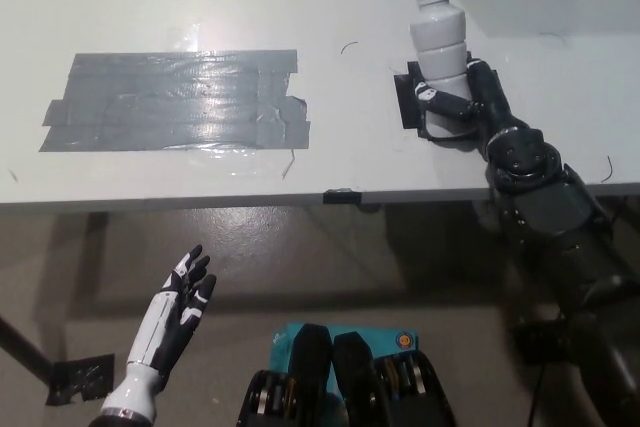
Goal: A white bottle is kept in the middle of the desk infront of the robot and the robot picks it up with its right hand and passes it to a person
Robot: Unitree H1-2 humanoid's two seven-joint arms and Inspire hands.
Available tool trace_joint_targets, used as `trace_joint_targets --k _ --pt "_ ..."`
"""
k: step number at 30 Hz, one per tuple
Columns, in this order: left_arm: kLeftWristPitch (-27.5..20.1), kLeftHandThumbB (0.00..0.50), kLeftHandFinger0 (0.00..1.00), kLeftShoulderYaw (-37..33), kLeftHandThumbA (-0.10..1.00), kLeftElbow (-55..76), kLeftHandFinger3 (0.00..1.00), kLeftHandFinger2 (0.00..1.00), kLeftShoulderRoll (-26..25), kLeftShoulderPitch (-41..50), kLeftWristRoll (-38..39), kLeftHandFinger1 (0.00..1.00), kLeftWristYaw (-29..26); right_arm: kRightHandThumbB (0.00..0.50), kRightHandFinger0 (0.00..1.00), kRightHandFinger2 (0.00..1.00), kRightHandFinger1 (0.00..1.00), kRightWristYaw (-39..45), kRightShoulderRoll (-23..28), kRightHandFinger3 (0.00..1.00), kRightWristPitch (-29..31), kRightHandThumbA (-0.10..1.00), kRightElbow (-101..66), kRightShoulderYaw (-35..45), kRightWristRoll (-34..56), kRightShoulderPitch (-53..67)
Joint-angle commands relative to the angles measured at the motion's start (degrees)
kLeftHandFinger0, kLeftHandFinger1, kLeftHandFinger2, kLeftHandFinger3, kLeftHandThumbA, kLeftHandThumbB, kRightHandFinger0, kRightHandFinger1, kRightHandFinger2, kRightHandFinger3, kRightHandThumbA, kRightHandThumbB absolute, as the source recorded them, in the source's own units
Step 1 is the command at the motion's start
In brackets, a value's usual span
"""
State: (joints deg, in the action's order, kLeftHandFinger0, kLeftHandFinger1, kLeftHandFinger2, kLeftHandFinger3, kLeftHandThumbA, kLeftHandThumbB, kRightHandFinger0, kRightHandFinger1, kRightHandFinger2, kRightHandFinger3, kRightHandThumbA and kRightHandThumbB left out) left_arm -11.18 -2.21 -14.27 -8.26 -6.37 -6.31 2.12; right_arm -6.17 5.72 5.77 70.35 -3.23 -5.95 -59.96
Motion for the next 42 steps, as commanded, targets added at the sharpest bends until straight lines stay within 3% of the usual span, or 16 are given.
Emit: trace_joint_targets --k 1,6,10,14,15,16,20,28,31,36,37,38,39,40,41,42 --pt "-1.7 0.1 1.0 0.5 0.87 1.0 1.0 1.0 -0.1 -1.3 0.8 1.0 0.0 0.149 0.13 0.88 0.6 -0.3 0.4 0.88 2.9 -0.1 -7.4 -0.5 -0.8 -2.2" --pt "-1.3 0.116 1.0 0.6 0.87 0.9 1.0 1.0 -0.2 -1.6 0.7 1.0 0.0 0.158 0.19 0.95 0.64 0.9 -1.4 0.92 -0.3 -0.1 -17.0 -1.5 -1.4 -1.7" --pt "-1.3 0.107 1.0 0.6 0.88 0.8 1.0 1.0 -0.2 -1.6 0.6 1.0 -0.2 0.157 0.18 0.96 0.64 2.2 -2.9 0.9 -0.3 -0.1 -18.9 -2.4 -1.1 -2.8" --pt "-1.5 0.095 1.0 0.3 0.88 0.9 1.0 1.0 -0.2 -1.4 0.3 1.0 -0.2 0.164 0.09 0.92 0.48 2.3 -4.4 0.83 0.8 -0.1 -15.2 -3.6 -1.6 -5.4" --pt "-1.2 0.099 1.0 0.4 0.88 1.1 1.0 1.0 -0.1 -1.4 0.1 1.0 -0.3 0.169 0.01 0.83 0.35 1.9 -4.9 0.77 1.2 -0.1 -12.9 -4.1 -2.0 -6.6" --pt "-0.8 0.106 1.0 0.5 0.88 1.4 1.0 1.0 -0.1 -1.4 0.2 1.0 -0.4 0.171 0.0 0.8 0.29 1.7 -5.4 0.76 1.2 -0.1 -10.8 -4.2 -2.1 -7.7" --pt "-2.0 0.087 1.0 0.6 0.87 1.1 1.0 1.0 -0.1 -1.6 0.6 1.0 -0.3 0.169 0.0 0.87 0.4 1.6 -6.2 0.8 1.9 -0.1 -4.4 -4.0 -1.4 -10.1" --pt "-0.9 0.116 1.0 0.3 0.91 1.8 1.0 1.0 -0.4 -1.5 -0.3 1.0 -0.4 0.184 0.0 0.81 0.42 -0.3 -7.2 0.71 3.0 -0.1 3.5 -5.2 -2.9 -11.4" --pt "-0.8 0.112 1.0 0.4 0.9 1.7 1.0 1.0 -0.4 -1.5 -0.1 1.0 -0.2 0.171 0.05 0.87 0.54 -0.9 -7.3 0.76 1.4 -0.1 5.0 -5.7 -3.4 -11.2" --pt "-1.2 0.108 1.0 0.4 0.88 1.4 1.0 1.0 -0.4 -1.7 0.2 1.0 -0.1 0.163 0.03 0.86 0.53 -0.7 -7.3 0.76 2.6 -0.1 5.3 -5.5 -3.2 -11.1" --pt "-1.2 0.114 1.0 0.4 0.88 1.3 1.0 1.0 -0.4 -1.6 0.3 1.0 0.0 0.19 0.08 0.92 0.59 -0.8 -7.3 0.81 2.7 -0.1 5.2 -5.5 -3.2 -11.1" --pt "-1.2 0.114 1.0 0.4 0.88 1.3 1.0 1.0 -0.4 -1.6 0.3 1.0 0.0 0.19 0.08 0.92 0.59 -1.0 -7.3 0.81 2.8 -0.1 5.2 -5.5 -3.2 -11.0" --pt "-0.9 0.124 1.0 0.5 0.88 1.3 1.0 1.0 -0.4 -1.7 0.2 1.0 0.0 0.401 0.62 1.0 1.0 -0.8 -7.2 1.0 3.5 0.39 5.1 -5.3 -3.1 -11.0" --pt "-0.5 0.116 1.0 0.5 0.87 1.2 1.0 1.0 -0.3 -1.8 0.1 1.0 -0.2 0.414 0.77 1.0 1.0 0.2 -7.1 1.0 4.9 0.45 5.1 -5.0 -2.5 -10.9" --pt "-0.7 0.106 1.0 0.5 0.87 1.1 1.0 1.0 -0.3 -1.7 0.2 1.0 -0.2 0.458 1.0 1.0 1.0 3.5 -6.9 1.0 5.8 0.54 5.2 -3.9 -0.9 -10.8" --pt "-0.8 0.106 1.0 0.5 0.88 1.1 1.0 1.0 -0.3 -1.7 0.2 1.0 -0.1 0.466 1.0 1.0 1.0 4.5 -6.8 1.0 5.9 0.56 5.2 -3.5 -0.4 -10.7"
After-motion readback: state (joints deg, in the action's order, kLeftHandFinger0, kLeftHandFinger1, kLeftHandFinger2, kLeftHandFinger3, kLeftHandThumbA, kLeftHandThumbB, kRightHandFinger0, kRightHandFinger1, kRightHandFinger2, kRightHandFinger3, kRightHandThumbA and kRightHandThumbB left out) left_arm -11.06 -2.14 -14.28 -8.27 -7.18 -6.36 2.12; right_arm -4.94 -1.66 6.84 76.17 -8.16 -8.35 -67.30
